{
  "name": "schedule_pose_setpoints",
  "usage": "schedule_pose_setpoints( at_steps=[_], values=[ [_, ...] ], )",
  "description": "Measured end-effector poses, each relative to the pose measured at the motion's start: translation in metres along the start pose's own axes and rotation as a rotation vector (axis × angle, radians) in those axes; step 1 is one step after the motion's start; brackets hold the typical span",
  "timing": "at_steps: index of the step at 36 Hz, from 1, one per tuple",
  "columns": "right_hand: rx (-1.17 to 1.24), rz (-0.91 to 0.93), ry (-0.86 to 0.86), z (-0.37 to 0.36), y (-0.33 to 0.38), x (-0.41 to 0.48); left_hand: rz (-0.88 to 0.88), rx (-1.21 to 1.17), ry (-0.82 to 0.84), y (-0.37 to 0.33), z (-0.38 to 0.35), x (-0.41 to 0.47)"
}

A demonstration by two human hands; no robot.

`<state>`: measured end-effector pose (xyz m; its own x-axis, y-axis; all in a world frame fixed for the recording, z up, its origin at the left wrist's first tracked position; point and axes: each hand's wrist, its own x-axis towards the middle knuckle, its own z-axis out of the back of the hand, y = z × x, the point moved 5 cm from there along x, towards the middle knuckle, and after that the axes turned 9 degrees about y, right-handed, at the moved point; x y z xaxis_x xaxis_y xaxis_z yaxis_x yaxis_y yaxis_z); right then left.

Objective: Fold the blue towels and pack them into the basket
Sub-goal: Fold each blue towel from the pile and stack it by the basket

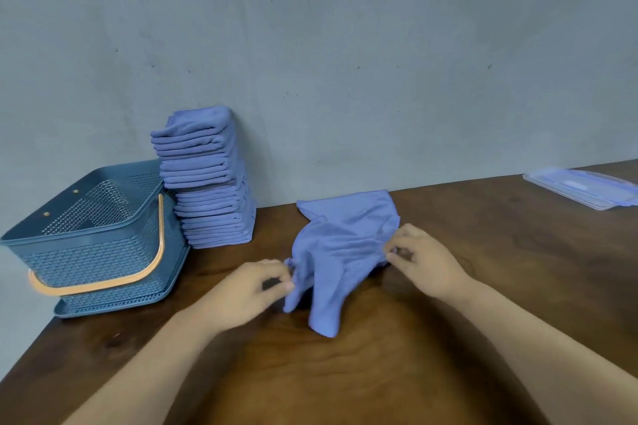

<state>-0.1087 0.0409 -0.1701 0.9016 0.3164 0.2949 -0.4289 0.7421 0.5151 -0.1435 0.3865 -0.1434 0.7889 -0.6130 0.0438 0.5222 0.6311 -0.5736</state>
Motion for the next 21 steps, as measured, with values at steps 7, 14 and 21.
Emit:
schedule_pose_setpoints(
  at_steps=[7,14,21],
  values=[
    [0.024,-0.202,-0.052,0.039,-0.04,-0.045,0.045,-0.176,-0.017,-0.014,0.014,-0.053],
    [-0.241,-0.016,-0.008,0.017,0.008,-0.078,0.006,-0.117,0.107,-0.038,-0.03,-0.063],
    [-0.221,0.044,0.195,-0.027,0.083,-0.121,0.025,-0.178,-0.1,-0.063,-0.042,-0.073]
  ],
)
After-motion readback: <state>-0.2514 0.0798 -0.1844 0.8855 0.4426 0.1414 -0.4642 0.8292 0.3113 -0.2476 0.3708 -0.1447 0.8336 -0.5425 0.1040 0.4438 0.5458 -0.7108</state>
